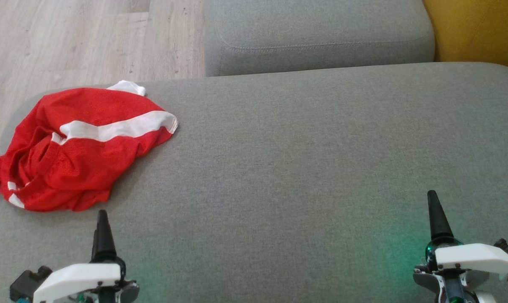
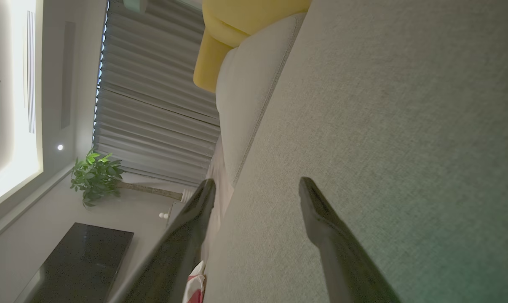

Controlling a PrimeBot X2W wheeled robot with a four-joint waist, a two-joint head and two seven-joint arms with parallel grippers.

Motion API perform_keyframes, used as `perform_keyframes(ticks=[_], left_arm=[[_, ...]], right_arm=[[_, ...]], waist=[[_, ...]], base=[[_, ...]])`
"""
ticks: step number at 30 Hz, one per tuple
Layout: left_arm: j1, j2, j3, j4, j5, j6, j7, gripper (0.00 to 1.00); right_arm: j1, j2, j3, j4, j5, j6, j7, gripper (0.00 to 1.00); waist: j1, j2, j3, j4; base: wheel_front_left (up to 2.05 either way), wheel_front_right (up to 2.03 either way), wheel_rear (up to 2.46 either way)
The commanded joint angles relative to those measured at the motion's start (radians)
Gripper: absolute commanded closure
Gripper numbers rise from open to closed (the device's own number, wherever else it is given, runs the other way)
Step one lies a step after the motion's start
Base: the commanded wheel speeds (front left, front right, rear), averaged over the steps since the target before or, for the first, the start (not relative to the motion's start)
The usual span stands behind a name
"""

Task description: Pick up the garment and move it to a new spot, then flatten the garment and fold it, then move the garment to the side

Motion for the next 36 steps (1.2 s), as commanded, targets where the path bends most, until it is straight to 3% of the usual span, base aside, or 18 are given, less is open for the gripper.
perform_keyframes(ticks=[1, 36], left_arm=[[-0.029, 0.008, 0.001, -0.04, 0.046, 0.006, -0.016, 0.0], [-0.001, 0.01, -0.084, -0.127, 0.49, 0.059, -0.117, 0.0]], right_arm=[[-0.048, -0.006, 0.016, -0.039, -0.039, 0.0, -0.018, 0.0], [-0.042, -0.009, 0.156, -0.072, -0.486, 0.0, -0.119, 0.0]], waist=[[0.0, 0.0, -0.002, 0.001], [0.0, 0.0, -0.036, 0.013]], base=[[0.0, 0.0, 0.0], [0.0, 0.0, 0.0]])
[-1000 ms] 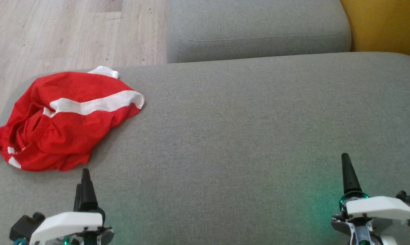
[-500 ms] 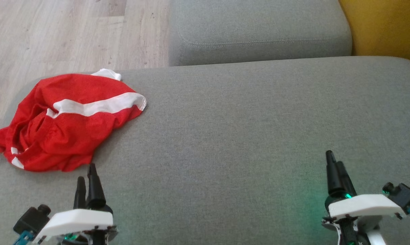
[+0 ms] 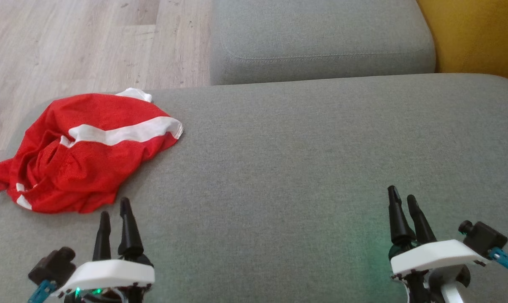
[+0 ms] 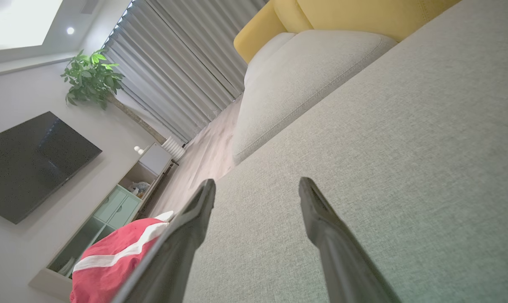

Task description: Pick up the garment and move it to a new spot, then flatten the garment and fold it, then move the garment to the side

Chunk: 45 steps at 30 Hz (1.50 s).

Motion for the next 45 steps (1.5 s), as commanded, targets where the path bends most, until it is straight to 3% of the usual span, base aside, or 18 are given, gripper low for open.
perform_keyframes(ticks=[1, 23, 45], left_arm=[[-0.023, 0.009, 0.01, -0.043, 0.032, 0.006, -0.014, 0.0], [-0.007, 0.01, -0.031, -0.088, 0.296, 0.038, -0.076, 0.0], [0.005, 0.012, -0.074, -0.059, 0.556, 0.068, -0.142, 0.0]], right_arm=[[-0.043, -0.008, 0.023, -0.04, -0.033, 0.0, -0.016, 0.0], [-0.042, -0.01, 0.077, -0.047, -0.289, 0.0, -0.078, 0.0], [-0.036, -0.011, 0.059, 0.025, -0.542, 0.0, -0.143, 0.0]], waist=[[0.0, 0.0, -0.001, 0.0], [0.0, 0.0, -0.021, 0.006], [0.0, 0.0, -0.037, 0.018]], base=[[0.0, 0.0, 0.0], [0.0, 0.0, 0.0], [0.0, 0.0, 0.0]])
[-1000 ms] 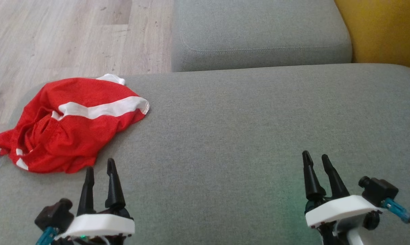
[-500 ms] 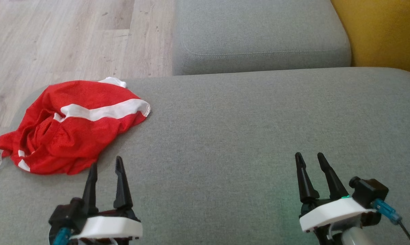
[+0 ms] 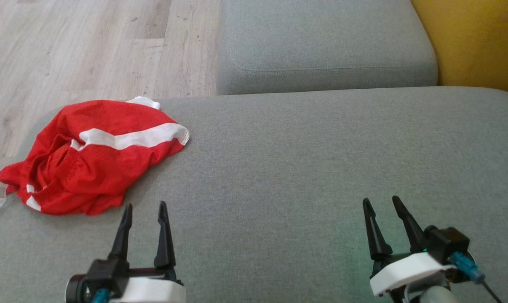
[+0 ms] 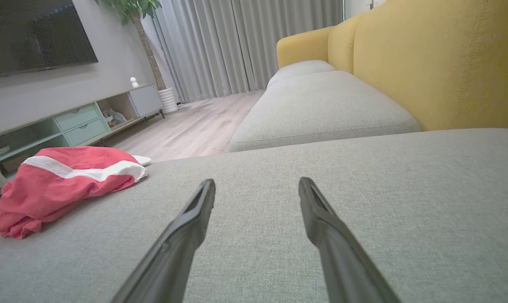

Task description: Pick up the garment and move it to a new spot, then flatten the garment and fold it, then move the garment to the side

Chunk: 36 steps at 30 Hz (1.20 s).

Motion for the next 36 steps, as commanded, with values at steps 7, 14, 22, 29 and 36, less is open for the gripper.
perform_keyframes(ticks=[7, 14, 22, 29, 36], left_arm=[[-0.033, 0.007, 0.007, 0.0, 0.123, 0.025, -0.041, 0.0], [-0.037, 0.007, 0.003, 0.028, 0.136, 0.033, -0.046, 0.0], [-0.04, 0.007, 0.008, 0.04, 0.125, 0.038, -0.046, 0.0], [-0.043, 0.007, 0.012, 0.05, 0.094, 0.042, -0.046, 0.0], [-0.062, 0.007, 0.011, 0.049, 0.095, 0.048, -0.046, 0.0]], right_arm=[[-0.045, -0.01, 0.031, -0.005, -0.117, -0.001, -0.043, 0.0], [-0.046, -0.01, 0.031, 0.0, -0.137, -0.001, -0.049, 0.0], [-0.046, -0.01, 0.027, 0.005, -0.133, -0.001, -0.049, 0.0], [-0.043, -0.01, 0.02, 0.007, -0.129, -0.001, -0.049, 0.0], [-0.036, -0.01, 0.01, 0.005, -0.126, -0.001, -0.049, 0.0]], waist=[[0.0, 0.0, -0.005, 0.001], [0.0, 0.0, -0.005, 0.004], [0.0, 0.0, -0.007, 0.006], [0.0, 0.0, -0.004, 0.02], [0.0, 0.0, 0.005, 0.126]], base=[[0.0, 0.0, 0.0], [0.0, 0.0, 0.0], [0.0, 0.0, 0.0], [0.0, 0.0, 0.0], [0.0, 0.0, 0.0]])
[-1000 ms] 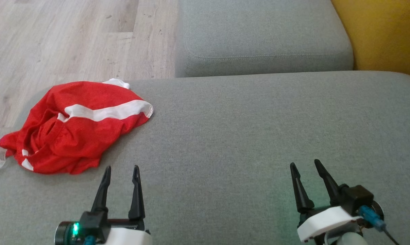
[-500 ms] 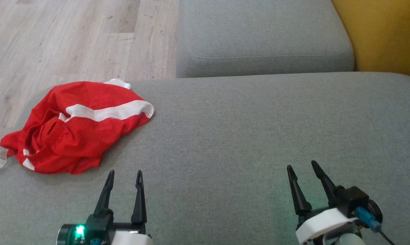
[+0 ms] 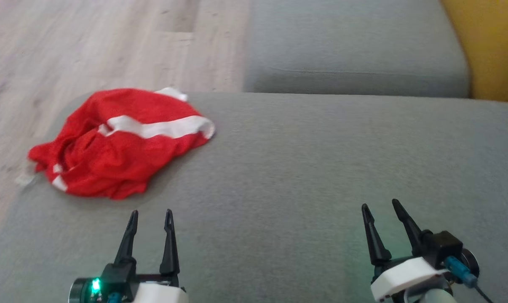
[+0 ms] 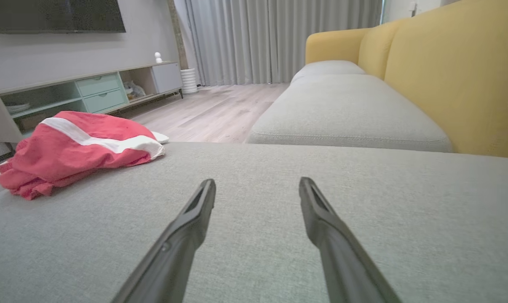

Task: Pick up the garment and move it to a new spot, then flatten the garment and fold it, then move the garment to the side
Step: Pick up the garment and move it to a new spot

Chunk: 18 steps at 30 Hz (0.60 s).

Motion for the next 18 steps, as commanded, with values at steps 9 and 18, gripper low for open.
perform_keyframes(ticks=[9, 18], left_arm=[[-0.048, 0.004, 0.064, -0.032, 0.014, 0.0, -0.01, 0.0], [-0.038, 0.004, 0.117, -0.088, 0.01, 0.016, -0.01, 0.0]], right_arm=[[-0.033, -0.009, 0.033, -0.033, 0.01, -0.001, -0.014, 0.0], [-0.055, -0.009, 0.066, -0.022, -0.015, -0.001, -0.014, 0.0]], waist=[[0.0, 0.0, 0.004, 0.256], [0.0, 0.0, 0.045, 0.365]], base=[[0.0, 0.0, 0.0], [0.0, 0.0, 0.0]])
